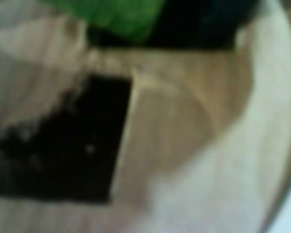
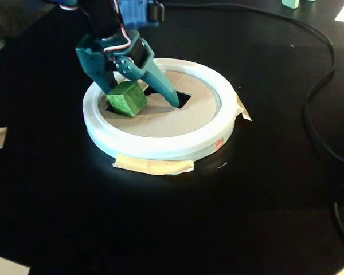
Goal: Pick up the square block and drop it in corresponding square shaped hole
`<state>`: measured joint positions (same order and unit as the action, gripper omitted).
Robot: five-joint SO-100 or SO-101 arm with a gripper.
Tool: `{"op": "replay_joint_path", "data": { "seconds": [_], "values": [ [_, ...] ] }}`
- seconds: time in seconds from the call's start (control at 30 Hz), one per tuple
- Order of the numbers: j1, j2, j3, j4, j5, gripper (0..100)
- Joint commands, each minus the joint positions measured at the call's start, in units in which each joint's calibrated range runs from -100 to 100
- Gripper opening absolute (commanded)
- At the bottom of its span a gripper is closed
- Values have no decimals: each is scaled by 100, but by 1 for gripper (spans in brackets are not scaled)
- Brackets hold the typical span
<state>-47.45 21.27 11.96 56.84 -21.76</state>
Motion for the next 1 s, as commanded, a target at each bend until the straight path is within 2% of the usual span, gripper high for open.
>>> {"op": "replay_joint_path", "data": {
  "seconds": [0.0, 0.47, 0.73, 0.97],
  "values": [
    [-236, -528, -85, 182, -24, 92],
    [-186, -2391, -176, 1878, -49, 93],
    [-124, -2507, -75, 1817, -49, 92],
    [-99, -1710, -176, 1496, -49, 92]
  ]
}}
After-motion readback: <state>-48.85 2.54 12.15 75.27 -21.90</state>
